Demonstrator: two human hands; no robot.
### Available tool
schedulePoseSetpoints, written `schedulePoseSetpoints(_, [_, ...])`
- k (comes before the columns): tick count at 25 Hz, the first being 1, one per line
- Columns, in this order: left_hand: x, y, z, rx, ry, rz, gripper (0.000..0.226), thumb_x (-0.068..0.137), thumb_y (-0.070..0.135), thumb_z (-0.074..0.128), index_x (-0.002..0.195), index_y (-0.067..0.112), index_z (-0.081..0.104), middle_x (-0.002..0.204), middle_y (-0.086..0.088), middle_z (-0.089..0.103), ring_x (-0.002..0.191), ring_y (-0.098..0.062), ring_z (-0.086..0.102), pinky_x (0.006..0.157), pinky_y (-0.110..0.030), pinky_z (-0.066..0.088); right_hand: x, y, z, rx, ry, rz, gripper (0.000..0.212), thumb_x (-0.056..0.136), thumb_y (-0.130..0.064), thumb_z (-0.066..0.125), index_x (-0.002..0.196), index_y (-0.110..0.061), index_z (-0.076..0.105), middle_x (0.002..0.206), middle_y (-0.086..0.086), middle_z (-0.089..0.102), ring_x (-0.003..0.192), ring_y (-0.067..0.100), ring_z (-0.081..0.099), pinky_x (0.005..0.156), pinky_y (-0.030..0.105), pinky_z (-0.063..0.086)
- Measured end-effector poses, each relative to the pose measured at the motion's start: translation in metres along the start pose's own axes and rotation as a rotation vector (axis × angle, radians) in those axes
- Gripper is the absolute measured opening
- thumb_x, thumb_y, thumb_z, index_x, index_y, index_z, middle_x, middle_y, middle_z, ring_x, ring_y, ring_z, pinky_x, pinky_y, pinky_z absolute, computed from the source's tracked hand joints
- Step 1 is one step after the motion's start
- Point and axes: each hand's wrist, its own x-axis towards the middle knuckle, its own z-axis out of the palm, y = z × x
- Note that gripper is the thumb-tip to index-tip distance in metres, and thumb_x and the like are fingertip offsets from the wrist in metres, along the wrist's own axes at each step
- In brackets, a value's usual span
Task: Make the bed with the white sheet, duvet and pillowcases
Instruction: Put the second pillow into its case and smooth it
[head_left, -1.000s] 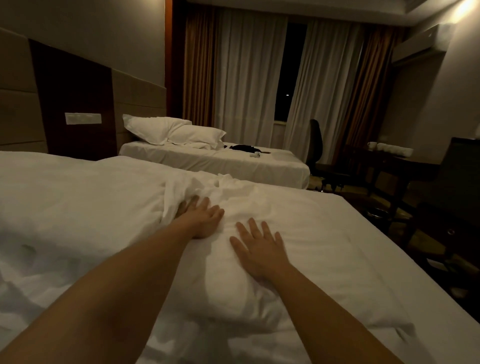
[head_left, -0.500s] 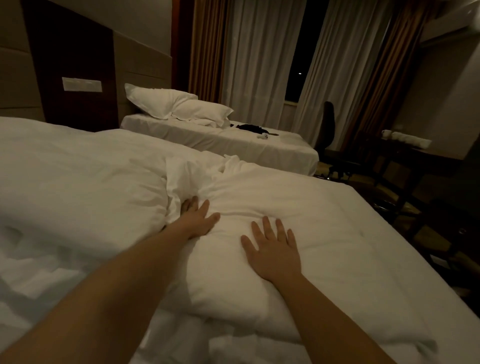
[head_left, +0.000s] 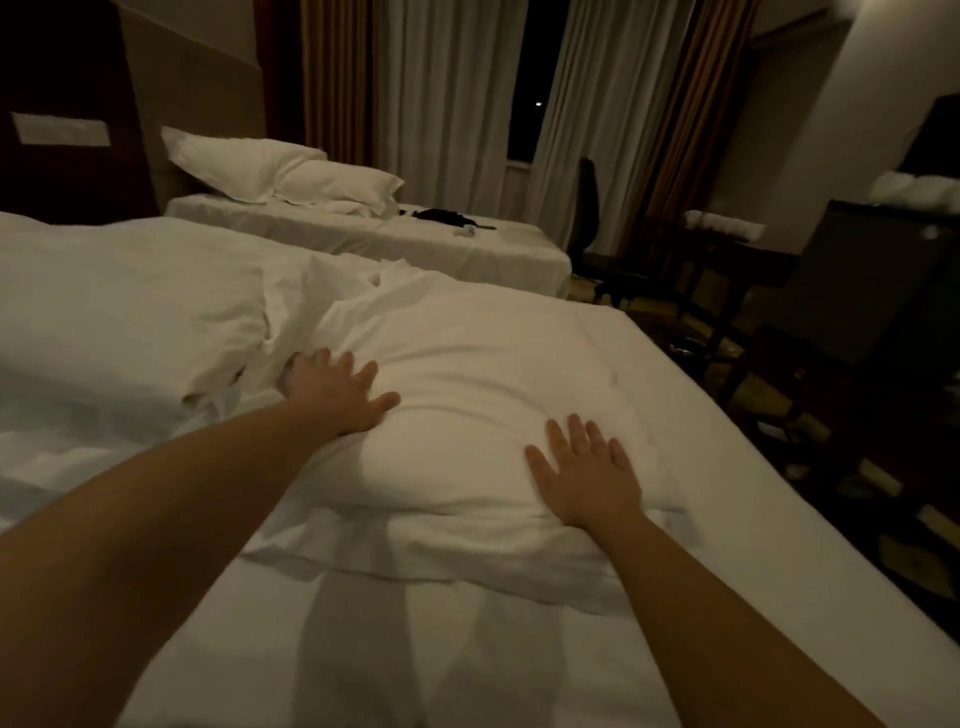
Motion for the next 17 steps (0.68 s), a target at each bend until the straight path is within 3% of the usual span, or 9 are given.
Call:
schedulePoseSetpoints(2, [-0.017, 0.014, -0.012, 0.003, 0.111, 0.065, 0.061, 0.102, 0.058, 0.018, 0.153, 0.026, 0.029, 0.161, -0.003, 0.029, 0.146, -0.031, 0.026, 0.114, -0.052, 0.025, -0.007, 0.001, -0.002, 0.015, 0.017, 0.000, 0.074, 0.098, -0.067, 0.006, 0.161, -0.028, -0.002, 0.168, 0.001, -0.007, 0.154, 0.020, -0.006, 0.124, 0.043, -0.006])
schedulePoseSetpoints(3, [-0.028, 0.020, -0.017, -0.125, 0.183, 0.163, 0.053, 0.104, 0.049, 0.023, 0.147, 0.023, 0.040, 0.155, -0.003, 0.040, 0.140, -0.029, 0.036, 0.113, -0.049, 0.030, -0.011, -0.002, -0.001, 0.022, 0.039, -0.003, 0.074, 0.099, -0.066, 0.006, 0.161, -0.026, -0.001, 0.168, 0.003, -0.006, 0.154, 0.022, -0.005, 0.124, 0.044, -0.006])
schedulePoseSetpoints(5, [-0.057, 0.034, -0.021, -0.412, 0.246, 0.327, 0.050, 0.102, 0.051, 0.028, 0.139, 0.025, 0.051, 0.147, 0.000, 0.050, 0.132, -0.024, 0.046, 0.112, -0.044, 0.032, -0.025, -0.009, 0.003, 0.036, 0.085, -0.018, 0.074, 0.100, -0.064, 0.008, 0.161, -0.022, 0.002, 0.168, 0.005, -0.002, 0.155, 0.023, -0.002, 0.124, 0.044, -0.005])
schedulePoseSetpoints(6, [-0.072, 0.044, -0.021, -0.434, 0.248, 0.383, 0.059, 0.098, 0.061, 0.024, 0.139, 0.028, 0.051, 0.148, 0.002, 0.049, 0.133, -0.023, 0.045, 0.113, -0.043, 0.030, -0.035, -0.010, 0.006, 0.047, 0.114, -0.034, 0.074, 0.100, -0.063, 0.008, 0.161, -0.021, 0.005, 0.168, 0.005, 0.002, 0.154, 0.023, 0.000, 0.124, 0.043, -0.003])
schedulePoseSetpoints(9, [-0.101, 0.069, 0.000, -0.185, 0.297, 0.412, 0.083, 0.085, 0.072, 0.006, 0.147, 0.030, 0.040, 0.157, -0.002, 0.036, 0.143, -0.026, 0.031, 0.116, -0.048, 0.024, -0.069, -0.002, 0.018, 0.086, 0.231, -0.091, 0.083, 0.092, -0.068, -0.001, 0.160, -0.024, 0.017, 0.167, 0.001, 0.016, 0.153, 0.022, 0.011, 0.123, 0.039, 0.005])
schedulePoseSetpoints(11, [-0.112, 0.070, 0.016, -0.129, 0.480, 0.388, 0.074, 0.092, 0.067, 0.016, 0.140, 0.021, 0.049, 0.149, -0.008, 0.045, 0.135, -0.030, 0.040, 0.109, -0.049, 0.031, -0.094, 0.012, 0.029, 0.154, 0.375, -0.085, 0.082, 0.091, -0.067, 0.006, 0.151, -0.021, 0.039, 0.156, 0.003, 0.038, 0.144, 0.025, 0.031, 0.118, 0.038, 0.022])
schedulePoseSetpoints(13, [-0.116, 0.064, 0.026, -0.108, 0.678, 0.394, 0.062, 0.095, 0.060, 0.032, 0.122, 0.011, 0.060, 0.132, -0.013, 0.056, 0.117, -0.035, 0.050, 0.096, -0.049, 0.039, -0.106, 0.026, 0.041, 0.222, 0.496, -0.039, 0.069, 0.094, -0.065, 0.021, 0.123, -0.014, 0.058, 0.126, 0.006, 0.056, 0.118, 0.027, 0.051, 0.101, 0.038, 0.041])
schedulePoseSetpoints(15, [-0.117, 0.064, 0.032, -0.084, 0.823, 0.451, 0.052, 0.095, 0.054, 0.043, 0.108, 0.007, 0.061, 0.120, -0.016, 0.059, 0.104, -0.036, 0.053, 0.088, -0.048, 0.041, -0.104, 0.030, 0.043, 0.349, 0.497, 0.048, 0.066, 0.093, -0.067, 0.025, 0.102, -0.011, 0.060, 0.108, 0.007, 0.059, 0.106, 0.028, 0.054, 0.093, 0.039, 0.045])
schedulePoseSetpoints(17, [-0.119, 0.073, 0.029, -0.067, 0.891, 0.529, 0.045, 0.095, 0.052, 0.045, 0.097, 0.009, 0.059, 0.103, -0.014, 0.058, 0.090, -0.034, 0.052, 0.081, -0.046, 0.041, -0.094, 0.024, 0.033, 0.580, 0.400, 0.139, 0.064, 0.094, -0.067, 0.032, 0.100, -0.010, 0.061, 0.112, 0.009, 0.057, 0.113, 0.029, 0.049, 0.100, 0.040, 0.041])
